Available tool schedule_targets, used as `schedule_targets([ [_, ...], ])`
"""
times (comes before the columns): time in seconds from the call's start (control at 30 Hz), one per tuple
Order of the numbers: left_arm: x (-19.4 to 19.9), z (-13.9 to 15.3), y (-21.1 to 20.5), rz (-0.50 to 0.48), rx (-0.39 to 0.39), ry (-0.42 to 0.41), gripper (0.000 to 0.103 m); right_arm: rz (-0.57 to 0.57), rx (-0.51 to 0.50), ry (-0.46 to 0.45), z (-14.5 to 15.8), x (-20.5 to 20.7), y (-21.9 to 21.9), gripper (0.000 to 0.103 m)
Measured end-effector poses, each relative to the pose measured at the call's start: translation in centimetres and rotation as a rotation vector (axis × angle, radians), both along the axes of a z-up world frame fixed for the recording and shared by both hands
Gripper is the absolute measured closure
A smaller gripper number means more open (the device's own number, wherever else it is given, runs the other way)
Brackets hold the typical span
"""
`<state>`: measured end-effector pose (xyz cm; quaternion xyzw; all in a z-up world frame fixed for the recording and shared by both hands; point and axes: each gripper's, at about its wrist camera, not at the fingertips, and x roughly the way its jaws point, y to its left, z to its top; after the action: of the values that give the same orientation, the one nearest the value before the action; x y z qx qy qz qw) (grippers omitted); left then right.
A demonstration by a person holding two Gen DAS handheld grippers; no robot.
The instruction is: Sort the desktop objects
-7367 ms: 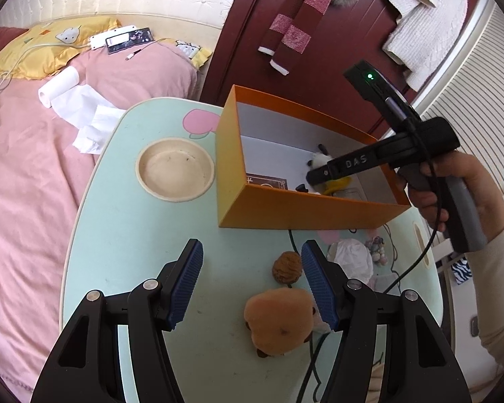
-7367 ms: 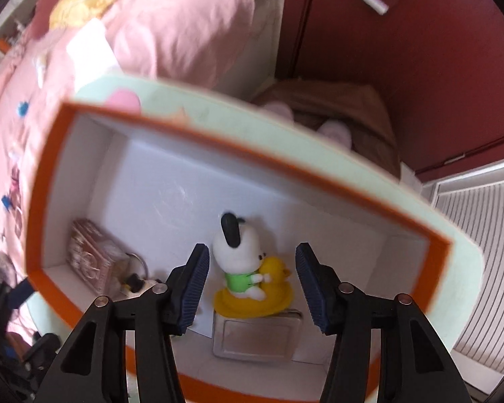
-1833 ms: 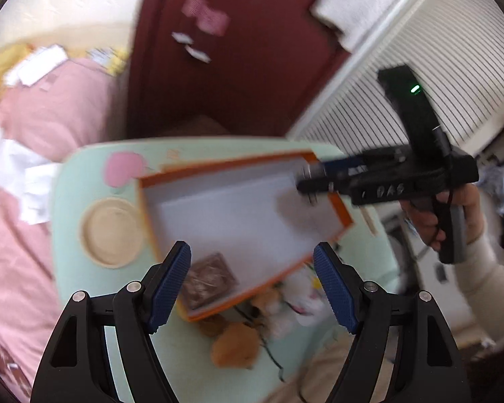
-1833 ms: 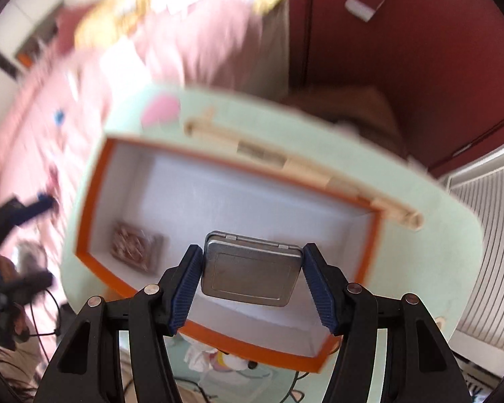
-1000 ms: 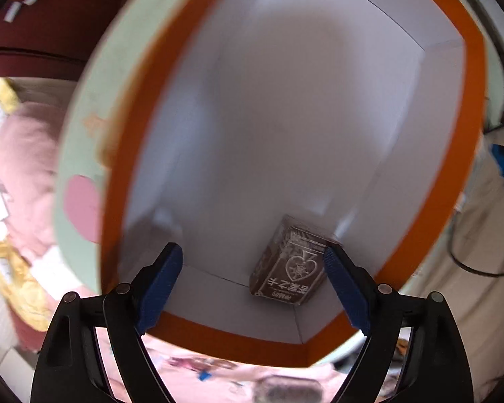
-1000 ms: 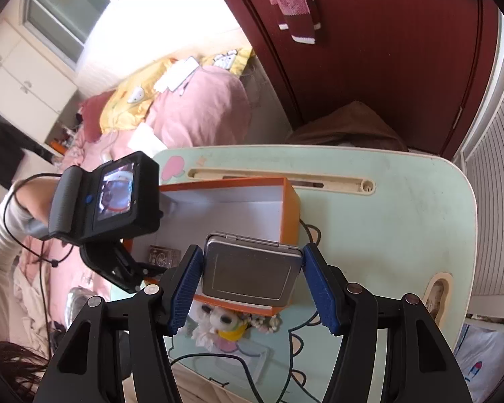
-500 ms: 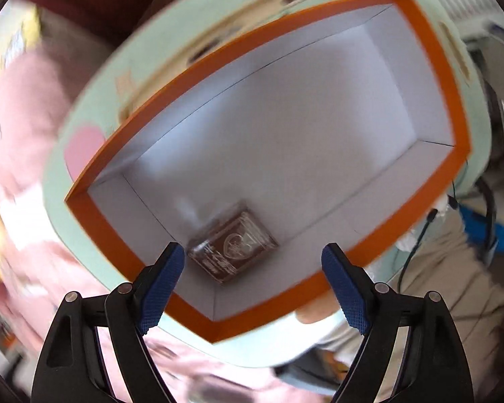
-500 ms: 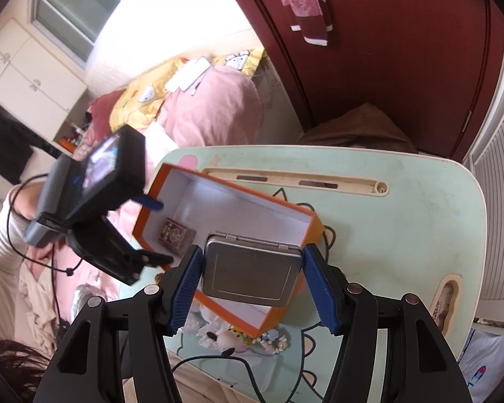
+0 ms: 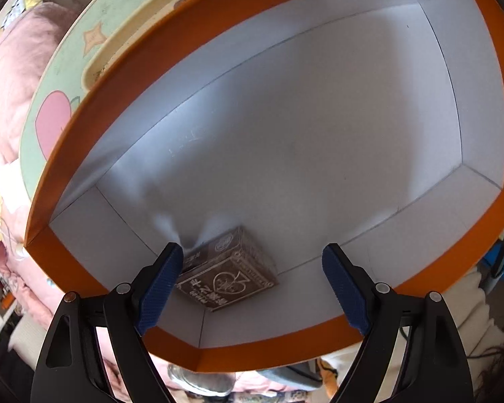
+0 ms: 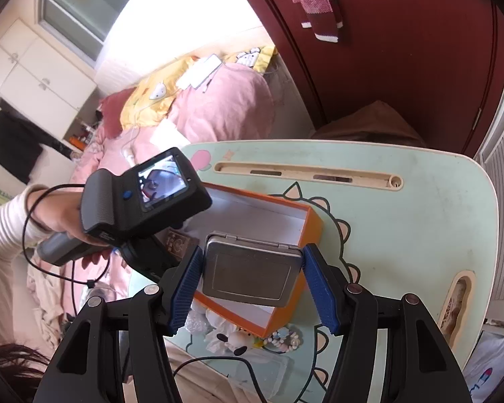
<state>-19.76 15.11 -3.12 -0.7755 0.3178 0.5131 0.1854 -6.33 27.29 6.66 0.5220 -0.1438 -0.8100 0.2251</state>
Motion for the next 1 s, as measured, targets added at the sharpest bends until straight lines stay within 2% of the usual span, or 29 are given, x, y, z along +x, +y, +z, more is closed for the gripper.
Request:
schedule_targets([
  [0.07, -0.3, 0.4, 0.0, 0.011, 0.008, 0.009, 0.019, -0.002, -0.002, 0.005, 0.2, 0.1, 0.1, 0.042],
  [0.17, -0.4, 1.2, 0.1, -0.009, 0.011, 0.018, 0.065, -0.008, -0.009, 0.016, 0.5, 0.2, 0.4, 0.042],
  [0.23, -0.4, 1.6, 0.2, -0.042, 0.008, 0.023, 0.071, -0.013, -0.015, 0.017, 0.5, 0.2, 0.5, 0.042],
  [0.33, -1.1, 2.2, -0.1, -0.037, 0.014, 0.035, 0.080, -0.017, -0.017, 0.017, 0.5, 0.1, 0.6, 0.042],
  [0.37, -1.4, 2.5, -0.1, -0.041, 0.019, 0.048, 0.090, -0.015, -0.018, 0.018, 0.5, 0.1, 0.6, 0.042],
  [0.4, -1.8, 3.0, -0.2, -0.038, 0.029, 0.063, 0.094, -0.014, -0.018, 0.019, 0.6, 0.1, 0.5, 0.042],
  [0.47, -2.7, 4.3, -0.3, -0.027, 0.058, 0.095, 0.097, -0.012, -0.018, 0.022, 0.7, 0.1, 0.5, 0.042],
  [0.7, -3.9, 10.3, -0.4, -0.017, 0.184, 0.190, 0.097, 0.000, -0.017, 0.041, 1.2, 0.4, 0.1, 0.042],
  [0.77, -3.6, 11.5, -0.9, -0.015, 0.218, 0.180, 0.095, 0.003, -0.017, 0.044, 1.2, 0.5, -0.1, 0.042],
  [0.8, -3.3, 11.8, -1.1, -0.035, 0.214, 0.167, 0.083, 0.006, -0.016, 0.045, 1.2, 0.6, -0.2, 0.042],
  [0.83, -2.8, 11.9, -1.3, -0.071, 0.199, 0.163, 0.078, 0.010, -0.017, 0.043, 1.2, 0.6, -0.3, 0.042],
  [0.9, 0.2, 10.6, -2.0, -0.147, 0.166, 0.199, 0.054, 0.015, -0.017, 0.040, 1.3, 0.8, -0.5, 0.042],
  [0.97, 1.7, 9.6, -2.3, -0.225, 0.136, 0.213, 0.044, 0.017, -0.018, 0.041, 1.3, 0.9, -0.7, 0.042],
  [1.0, 1.8, 9.1, -2.2, -0.249, 0.117, 0.204, 0.044, 0.017, -0.019, 0.044, 1.4, 0.9, -0.8, 0.042],
])
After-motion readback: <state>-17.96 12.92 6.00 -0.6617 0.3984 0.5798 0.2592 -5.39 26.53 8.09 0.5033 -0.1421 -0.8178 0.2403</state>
